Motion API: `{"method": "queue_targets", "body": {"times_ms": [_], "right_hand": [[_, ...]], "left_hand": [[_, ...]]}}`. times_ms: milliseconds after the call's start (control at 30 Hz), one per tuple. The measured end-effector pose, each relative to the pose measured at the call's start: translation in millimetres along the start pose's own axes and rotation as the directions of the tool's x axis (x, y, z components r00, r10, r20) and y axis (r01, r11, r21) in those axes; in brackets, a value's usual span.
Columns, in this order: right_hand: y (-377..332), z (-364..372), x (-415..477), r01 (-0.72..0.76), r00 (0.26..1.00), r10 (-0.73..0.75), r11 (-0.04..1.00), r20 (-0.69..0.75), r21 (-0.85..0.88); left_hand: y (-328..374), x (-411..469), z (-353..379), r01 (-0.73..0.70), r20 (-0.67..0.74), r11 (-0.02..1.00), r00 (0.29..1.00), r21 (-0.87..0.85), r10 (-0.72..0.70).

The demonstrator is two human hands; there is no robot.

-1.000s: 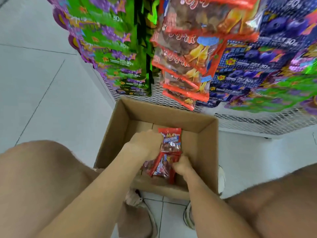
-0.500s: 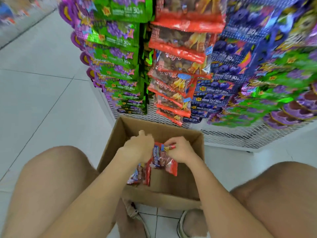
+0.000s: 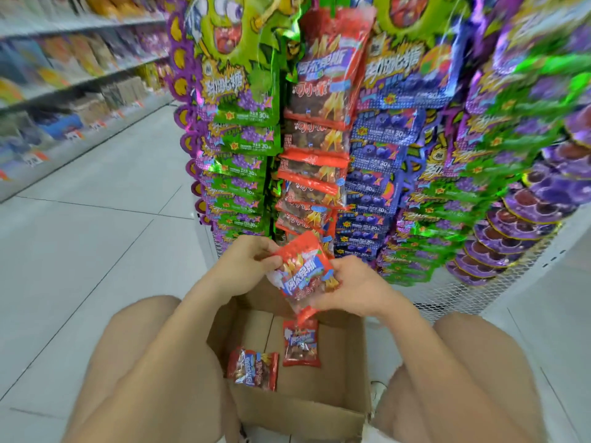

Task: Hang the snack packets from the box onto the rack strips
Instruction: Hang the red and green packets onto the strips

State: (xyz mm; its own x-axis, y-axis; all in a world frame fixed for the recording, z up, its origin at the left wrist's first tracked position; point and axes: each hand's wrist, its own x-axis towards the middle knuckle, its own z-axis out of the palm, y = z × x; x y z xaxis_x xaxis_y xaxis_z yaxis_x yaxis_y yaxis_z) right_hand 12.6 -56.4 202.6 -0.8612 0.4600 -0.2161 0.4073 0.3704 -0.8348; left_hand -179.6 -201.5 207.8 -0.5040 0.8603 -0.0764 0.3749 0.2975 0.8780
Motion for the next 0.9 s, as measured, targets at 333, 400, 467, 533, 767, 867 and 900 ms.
{"method": "queue_targets", "body": {"times_ms": [333, 400, 467, 533, 767, 867, 900], "right_hand": [[-122, -63, -19, 0.414, 0.748, -0.422, 0.900, -0.512, -0.137], [-147, -82, -18, 0.437, 0.680, -0.430, 0.888, -0.594, -0.142], [-169, -101, -13, 0.458, 0.591, -0.445, 0.872, -0.673, -0.174], [-188, -119, -6, 0.451, 0.482, -0.473, 0.856, -0.738, -0.254], [-242, -166, 26, 0.409, 0.302, -0.492, 0.840, -0.816, -0.356], [-259, -177, 43, 0.421, 0.271, -0.485, 0.837, -0.832, -0.350], [-264, -181, 48, 0.420, 0.262, -0.488, 0.834, -0.832, -0.357]], "left_hand": [[133, -1, -60, -0.406, -0.118, 0.913, 0.910, -0.044, 0.398], [162, 6, -66, -0.465, -0.248, 0.885, 0.860, -0.025, 0.445], [190, 20, -70, -0.517, -0.392, 0.855, 0.782, 0.026, 0.485], [220, 35, -74, -0.533, -0.478, 0.837, 0.706, 0.128, 0.523], [297, 71, -81, -0.513, -0.437, 0.840, 0.724, 0.176, 0.534], [307, 81, -87, -0.458, -0.475, 0.884, 0.761, 0.086, 0.441], [309, 82, -89, -0.457, -0.488, 0.888, 0.765, 0.048, 0.420]]}}
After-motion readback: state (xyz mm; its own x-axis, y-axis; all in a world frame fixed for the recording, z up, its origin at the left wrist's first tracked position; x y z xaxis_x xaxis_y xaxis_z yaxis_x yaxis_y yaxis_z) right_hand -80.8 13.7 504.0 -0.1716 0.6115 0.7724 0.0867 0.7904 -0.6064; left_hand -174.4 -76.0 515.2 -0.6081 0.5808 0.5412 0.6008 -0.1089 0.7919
